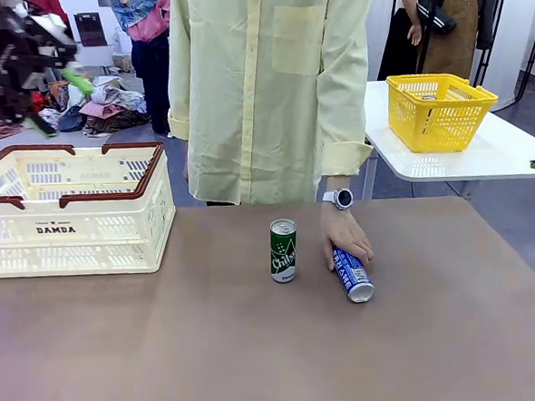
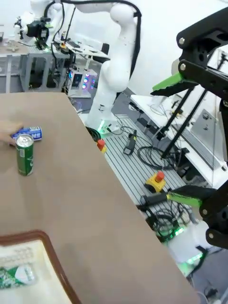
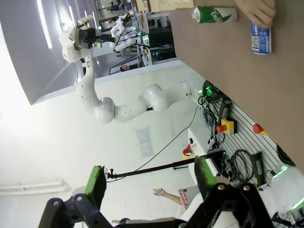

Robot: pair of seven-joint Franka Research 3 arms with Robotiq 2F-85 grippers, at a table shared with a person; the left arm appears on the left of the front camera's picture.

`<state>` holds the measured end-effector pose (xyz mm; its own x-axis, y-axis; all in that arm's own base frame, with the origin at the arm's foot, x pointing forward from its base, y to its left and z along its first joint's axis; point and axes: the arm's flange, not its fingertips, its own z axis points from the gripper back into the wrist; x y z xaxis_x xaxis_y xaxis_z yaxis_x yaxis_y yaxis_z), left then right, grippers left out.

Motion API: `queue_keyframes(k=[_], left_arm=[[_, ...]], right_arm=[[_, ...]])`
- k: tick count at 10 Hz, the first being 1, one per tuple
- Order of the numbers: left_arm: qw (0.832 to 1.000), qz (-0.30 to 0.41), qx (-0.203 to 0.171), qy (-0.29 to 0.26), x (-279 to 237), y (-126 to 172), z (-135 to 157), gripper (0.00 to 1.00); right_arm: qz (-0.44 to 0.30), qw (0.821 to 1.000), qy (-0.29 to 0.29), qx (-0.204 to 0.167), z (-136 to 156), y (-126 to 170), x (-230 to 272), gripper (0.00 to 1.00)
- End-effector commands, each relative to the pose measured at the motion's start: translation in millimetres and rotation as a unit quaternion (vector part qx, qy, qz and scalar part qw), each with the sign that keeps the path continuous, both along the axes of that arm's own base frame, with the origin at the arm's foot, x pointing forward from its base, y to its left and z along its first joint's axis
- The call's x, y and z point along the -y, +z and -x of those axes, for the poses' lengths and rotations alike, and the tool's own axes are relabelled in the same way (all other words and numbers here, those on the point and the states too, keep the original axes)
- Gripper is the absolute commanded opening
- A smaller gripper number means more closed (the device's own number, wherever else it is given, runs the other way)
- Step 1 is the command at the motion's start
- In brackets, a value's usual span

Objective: Place the drinks into the Shopping basket.
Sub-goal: Pick up one drink and place it into the Shopping basket.

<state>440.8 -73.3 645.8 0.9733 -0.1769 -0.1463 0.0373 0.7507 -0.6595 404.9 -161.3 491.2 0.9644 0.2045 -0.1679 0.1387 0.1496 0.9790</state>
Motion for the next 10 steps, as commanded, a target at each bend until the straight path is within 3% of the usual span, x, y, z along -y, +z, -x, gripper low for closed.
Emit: queue_keyframes(k=[1,2,4,6,8,10], left_arm=[[0.998,-0.032,-0.017,0.050,44.1,-8.8,4.6,1.00],[0.998,-0.037,-0.028,0.035,46.1,-9.6,-3.8,1.00],[0.997,-0.020,-0.044,0.061,18.1,-17.8,-12.6,1.00],[0.997,-0.011,-0.038,0.073,-8.2,-16.5,-9.5,1.00],[0.996,-0.027,-0.034,0.078,7.5,-14.7,-7.8,1.00],[0.994,-0.043,-0.033,0.094,59.6,-22.0,-6.1,1.00]], right_arm=[[-0.002,1.000,-0.005,-0.008,-2.8,6.1,-2.4,1.00],[-0.002,1.000,-0.005,-0.008,-2.8,6.1,-2.4,1.00],[-0.002,1.000,-0.005,-0.008,-2.8,6.1,-2.4,1.00],[-0.002,1.000,-0.005,-0.008,-2.8,6.1,-2.4,1.00],[-0.002,1.000,-0.005,-0.008,-2.8,6.1,-2.4,1.00],[-0.002,1.000,-0.005,-0.008,-2.8,6.1,-2.4,1.00]])
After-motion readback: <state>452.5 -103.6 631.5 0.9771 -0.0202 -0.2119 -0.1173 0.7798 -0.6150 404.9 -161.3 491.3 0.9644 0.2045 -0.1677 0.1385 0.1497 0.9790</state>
